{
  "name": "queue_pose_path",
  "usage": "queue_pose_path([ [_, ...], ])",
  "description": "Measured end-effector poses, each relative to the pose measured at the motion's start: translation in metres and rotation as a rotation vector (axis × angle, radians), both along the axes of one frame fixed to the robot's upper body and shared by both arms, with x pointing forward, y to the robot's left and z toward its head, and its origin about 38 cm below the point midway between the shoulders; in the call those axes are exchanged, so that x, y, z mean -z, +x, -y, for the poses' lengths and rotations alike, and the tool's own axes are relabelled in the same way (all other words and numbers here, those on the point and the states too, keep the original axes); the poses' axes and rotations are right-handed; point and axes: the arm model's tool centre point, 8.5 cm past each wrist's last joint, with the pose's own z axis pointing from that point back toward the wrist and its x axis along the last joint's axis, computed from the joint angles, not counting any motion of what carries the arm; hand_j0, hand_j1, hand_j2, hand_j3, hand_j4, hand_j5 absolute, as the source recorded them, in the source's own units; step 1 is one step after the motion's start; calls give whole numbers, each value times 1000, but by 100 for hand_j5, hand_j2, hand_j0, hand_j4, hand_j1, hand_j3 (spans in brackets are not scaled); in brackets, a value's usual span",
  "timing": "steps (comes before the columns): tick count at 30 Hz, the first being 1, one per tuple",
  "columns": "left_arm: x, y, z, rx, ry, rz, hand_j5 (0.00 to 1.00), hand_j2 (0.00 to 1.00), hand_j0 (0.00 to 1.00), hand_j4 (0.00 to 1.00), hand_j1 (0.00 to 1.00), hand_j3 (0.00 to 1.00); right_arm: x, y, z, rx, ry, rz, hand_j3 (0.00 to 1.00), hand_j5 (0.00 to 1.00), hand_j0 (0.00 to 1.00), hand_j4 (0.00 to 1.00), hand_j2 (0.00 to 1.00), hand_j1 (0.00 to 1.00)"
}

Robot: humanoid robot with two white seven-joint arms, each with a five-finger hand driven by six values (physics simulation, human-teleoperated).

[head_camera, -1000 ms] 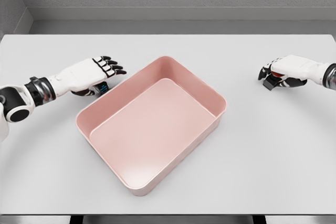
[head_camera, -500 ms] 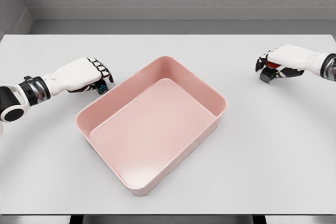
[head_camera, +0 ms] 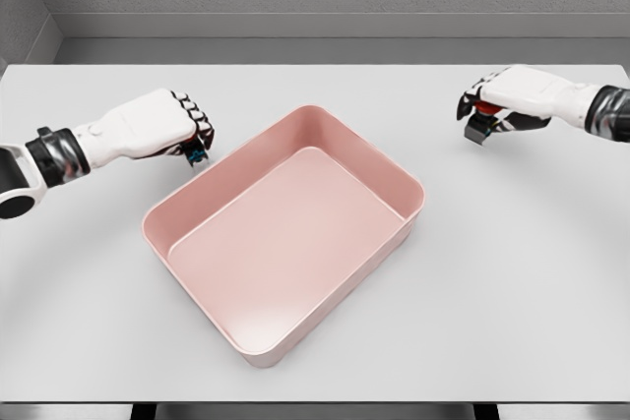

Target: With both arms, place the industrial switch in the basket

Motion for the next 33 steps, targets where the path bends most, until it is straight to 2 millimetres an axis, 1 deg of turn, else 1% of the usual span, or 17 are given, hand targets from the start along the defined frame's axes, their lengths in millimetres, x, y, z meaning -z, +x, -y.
queue_pose_path([
  [2,-11,0,-1,7,-6,19,35,35,35,35,35,35,-5,-1,-7,-22,7,13,54,54,54,54,54,54],
  [4,-18,-1,-1,13,-12,29,34,34,34,34,34,34,-10,-3,-13,-41,13,26,54,54,54,54,54,54],
  [6,-31,-1,-2,21,-20,51,34,34,34,34,34,34,-14,-4,-19,-61,18,39,53,53,53,53,53,53],
  [7,-35,-2,-2,27,-24,54,34,34,34,34,34,34,-16,-5,-22,-70,20,45,53,53,53,53,53,53],
  [12,-63,-21,5,95,-53,92,34,34,34,34,34,34,-28,-11,-38,-122,32,77,53,53,53,53,53,53],
  [16,-90,-36,10,145,-75,137,34,34,34,34,34,34,-36,-16,-48,-161,46,97,53,53,53,53,53,53],
  [19,-105,-49,17,187,-84,159,34,34,34,34,34,34,-42,-22,-57,-192,53,113,53,53,53,53,53,53],
  [21,-111,-53,22,209,-91,167,34,34,34,34,34,34,-47,-25,-64,-216,58,126,53,53,53,53,53,53],
  [24,-113,-57,28,227,-101,167,34,34,34,34,34,34,-53,-30,-73,-250,62,145,52,52,52,52,52,52],
  [25,-111,-57,31,234,-109,161,34,34,34,34,34,34,-54,-32,-76,-259,63,149,52,52,52,52,52,52],
  [30,-108,-58,50,274,-150,156,34,34,34,34,34,34,-56,-39,-89,-304,64,158,52,52,52,52,52,52],
  [33,-95,-61,63,300,-148,116,34,34,34,34,34,34,-58,-43,-95,-324,65,165,51,51,51,51,51,51],
])
